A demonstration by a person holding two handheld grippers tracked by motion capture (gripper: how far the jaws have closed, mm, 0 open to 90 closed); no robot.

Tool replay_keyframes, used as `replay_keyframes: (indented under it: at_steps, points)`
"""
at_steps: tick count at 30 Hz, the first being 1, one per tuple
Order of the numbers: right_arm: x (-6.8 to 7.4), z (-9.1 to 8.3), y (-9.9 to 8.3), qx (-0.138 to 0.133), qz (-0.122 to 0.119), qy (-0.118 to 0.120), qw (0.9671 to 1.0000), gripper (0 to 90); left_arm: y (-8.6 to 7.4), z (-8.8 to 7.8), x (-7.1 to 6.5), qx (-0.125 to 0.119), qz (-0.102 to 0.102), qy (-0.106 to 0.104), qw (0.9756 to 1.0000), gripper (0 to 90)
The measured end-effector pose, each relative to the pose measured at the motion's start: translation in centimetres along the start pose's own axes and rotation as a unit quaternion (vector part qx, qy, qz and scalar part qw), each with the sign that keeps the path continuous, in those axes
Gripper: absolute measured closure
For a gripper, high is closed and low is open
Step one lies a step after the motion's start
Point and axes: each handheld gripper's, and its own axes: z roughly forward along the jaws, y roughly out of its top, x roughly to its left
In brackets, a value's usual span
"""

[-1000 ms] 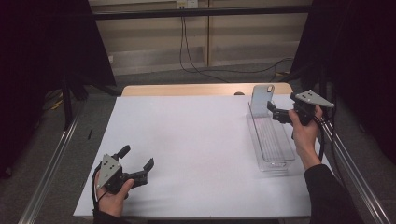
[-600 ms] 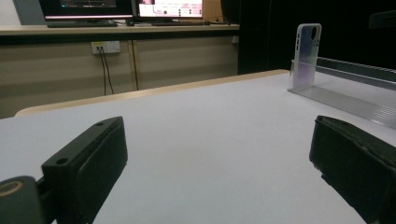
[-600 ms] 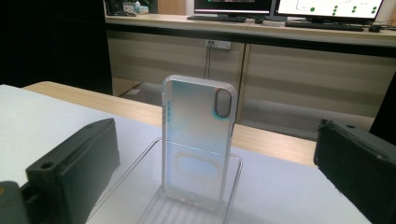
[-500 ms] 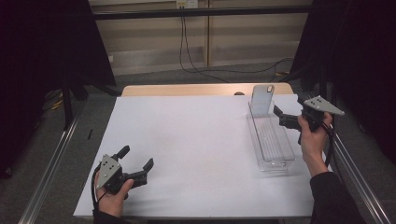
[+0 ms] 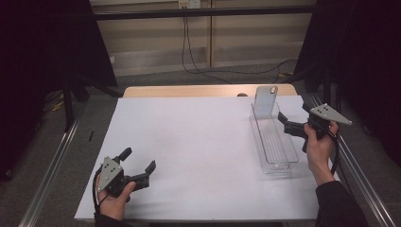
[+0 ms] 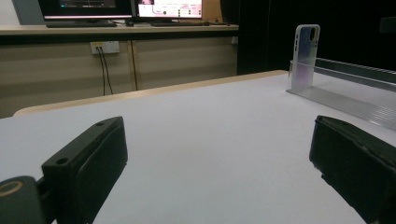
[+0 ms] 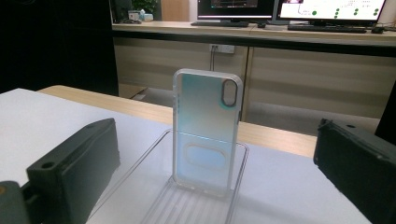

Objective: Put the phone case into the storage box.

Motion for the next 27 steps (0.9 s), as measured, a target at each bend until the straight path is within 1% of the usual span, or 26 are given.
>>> replay_keyframes:
  at_steps: [3, 5, 7, 8, 10, 12, 14, 19, 21, 23, 24, 26, 27]
  points:
    - [0.2, -0.3, -0.3, 0.003, -0.013, 0.003, 0.9999, 0.0, 0.0, 0.0, -0.1, 0.000, -0.002, -0.002, 1.0000, 4.3]
    - [0.3, -0.5, -0.5, 0.005, -0.015, 0.008, 0.9998, 0.0, 0.1, 0.0, -0.4, 0.000, 0.002, -0.005, 1.0000, 4.3]
    - [0.4, -0.8, -0.7, 0.002, -0.014, 0.007, 0.9999, 0.0, 0.1, 0.0, -0.6, -0.001, 0.004, -0.007, 1.0000, 4.3]
    - [0.4, -0.9, -0.7, 0.002, -0.014, 0.011, 0.9998, 0.0, 0.0, 0.0, -0.6, 0.000, 0.002, -0.007, 1.0000, 4.3]
    - [0.5, -1.2, -0.7, 0.000, -0.016, 0.010, 0.9998, 0.0, 0.0, 0.0, -0.6, 0.003, 0.001, -0.007, 1.0000, 4.3]
    - [0.7, -1.4, -0.8, -0.004, -0.012, 0.012, 0.9998, 0.0, 0.0, 0.0, -0.5, 0.000, -0.002, -0.004, 1.0000, 4.3]
    - [0.8, -1.7, -0.9, -0.002, -0.018, 0.009, 0.9998, 0.0, 0.0, -0.1, -0.4, 0.001, -0.002, -0.003, 1.0000, 4.3]
    - [1.0, -2.5, -1.0, -0.005, -0.016, 0.010, 0.9998, 0.0, -0.1, -0.1, -0.4, 0.000, -0.001, 0.000, 1.0000, 4.1]
    - [0.9, -2.8, -1.1, -0.006, -0.017, 0.011, 0.9998, 0.0, -0.1, -0.1, -0.4, 0.000, -0.006, 0.001, 1.0000, 4.1]
    - [0.9, -3.1, -1.2, -0.007, -0.014, 0.009, 0.9998, 0.5, 0.0, -0.2, -0.3, -0.001, -0.002, 0.003, 1.0000, 4.1]
    - [0.9, -3.2, -1.3, -0.007, -0.014, 0.010, 0.9998, 0.5, 0.0, -0.3, -0.4, -0.004, -0.005, 0.006, 1.0000, 4.2]
    - [0.9, -3.4, -1.5, -0.007, -0.012, 0.006, 0.9999, 0.5, 0.1, -0.3, -0.4, -0.008, -0.016, 0.002, 0.9998, 4.2]
    - [0.9, -3.5, -1.5, -0.008, -0.009, 0.008, 0.9999, 0.5, 0.1, -0.3, -0.4, -0.011, -0.015, 0.005, 0.9998, 4.2]
